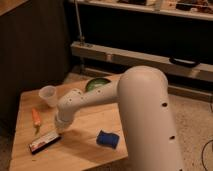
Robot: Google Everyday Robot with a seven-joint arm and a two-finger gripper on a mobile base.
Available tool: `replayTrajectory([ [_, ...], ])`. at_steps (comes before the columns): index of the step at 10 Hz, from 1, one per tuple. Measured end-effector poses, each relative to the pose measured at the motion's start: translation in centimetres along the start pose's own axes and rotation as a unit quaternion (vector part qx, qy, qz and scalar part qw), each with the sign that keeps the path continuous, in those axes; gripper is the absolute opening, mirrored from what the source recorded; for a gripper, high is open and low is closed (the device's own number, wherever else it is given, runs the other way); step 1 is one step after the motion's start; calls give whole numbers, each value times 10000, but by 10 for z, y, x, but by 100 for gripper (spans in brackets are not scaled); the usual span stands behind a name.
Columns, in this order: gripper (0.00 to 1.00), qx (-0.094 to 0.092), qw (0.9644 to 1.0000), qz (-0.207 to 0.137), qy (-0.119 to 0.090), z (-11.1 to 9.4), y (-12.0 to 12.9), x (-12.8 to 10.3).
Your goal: Push the eraser across the table
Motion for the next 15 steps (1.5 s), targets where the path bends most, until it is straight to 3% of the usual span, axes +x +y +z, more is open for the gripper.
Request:
replayTrajectory([
  [3, 0, -142, 9994, -212, 242, 26, 38, 19],
  [5, 0, -188, 9992, -245, 251, 27, 40, 18],
  [6, 0, -303, 9986, -312, 285, 32, 51, 20],
  [11, 0, -707, 9921, -1000, 289, 27, 131, 32],
  [13, 0, -774, 9885, -1243, 367, 38, 160, 36],
  [15, 0, -769, 9896, -1167, 349, 38, 166, 40],
])
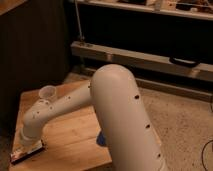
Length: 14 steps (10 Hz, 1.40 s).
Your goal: Push the eraser across the table
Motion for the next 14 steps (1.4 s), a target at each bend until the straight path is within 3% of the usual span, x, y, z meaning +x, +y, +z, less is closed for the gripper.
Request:
replayTrajectory([
  [2, 0, 68, 9998, 131, -92, -12, -8, 1],
  [5, 0, 287, 9976, 581, -232, -45, -59, 0],
  [6, 0, 369, 9957, 809, -257, -55, -89, -1],
  [9, 0, 464, 9921, 1141, -224, -51, -136, 0],
  [11, 0, 419, 9919, 1181, -187, -41, -138, 2],
  [14, 0, 319, 9940, 1037, -163, -31, -114, 3],
])
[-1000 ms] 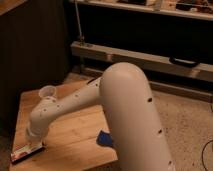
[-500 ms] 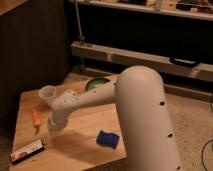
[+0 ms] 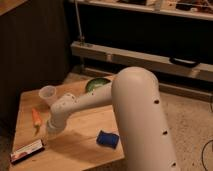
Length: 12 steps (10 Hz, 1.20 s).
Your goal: Push the eraser across the table
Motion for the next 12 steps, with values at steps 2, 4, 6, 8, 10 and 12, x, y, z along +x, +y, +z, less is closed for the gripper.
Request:
replayTrajectory([
  [2, 0, -50, 9999, -114, 86, 9, 14, 2],
  [4, 0, -125, 9997, -163, 166, 18, 20, 3],
  [6, 0, -233, 9993, -198, 219, 24, 22, 3],
  [8, 0, -386, 9985, -309, 245, 25, 34, 4],
  [10, 0, -512, 9972, -468, 270, 25, 48, 5],
  [12, 0, -556, 9959, -613, 353, 31, 62, 7],
])
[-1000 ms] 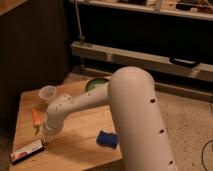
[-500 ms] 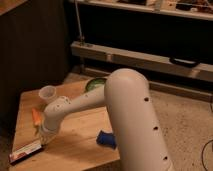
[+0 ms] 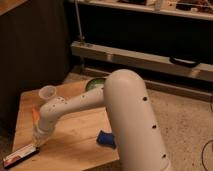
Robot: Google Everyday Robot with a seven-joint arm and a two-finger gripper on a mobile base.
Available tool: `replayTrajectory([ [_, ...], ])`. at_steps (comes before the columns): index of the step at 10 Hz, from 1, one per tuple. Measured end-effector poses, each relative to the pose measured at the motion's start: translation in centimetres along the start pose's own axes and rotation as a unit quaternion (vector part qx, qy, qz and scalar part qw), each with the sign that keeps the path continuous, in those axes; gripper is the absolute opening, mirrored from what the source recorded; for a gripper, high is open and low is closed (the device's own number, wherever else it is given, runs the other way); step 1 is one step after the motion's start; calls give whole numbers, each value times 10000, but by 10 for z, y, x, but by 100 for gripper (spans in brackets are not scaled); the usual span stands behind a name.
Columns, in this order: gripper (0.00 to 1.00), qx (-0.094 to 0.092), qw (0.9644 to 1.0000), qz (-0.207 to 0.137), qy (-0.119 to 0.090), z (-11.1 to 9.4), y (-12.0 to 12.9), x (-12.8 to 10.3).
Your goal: Push the eraser across the table
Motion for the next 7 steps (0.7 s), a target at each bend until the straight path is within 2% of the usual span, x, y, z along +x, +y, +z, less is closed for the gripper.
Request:
replayTrajectory([
  [4, 0, 4, 9998, -139, 126, 9, 12, -1],
  [5, 0, 36, 9999, -114, 98, 8, 12, -1],
  [6, 0, 70, 10000, 45, 26, 5, 9, 0],
  [7, 2, 147, 9990, 413, -100, -5, -5, 3],
])
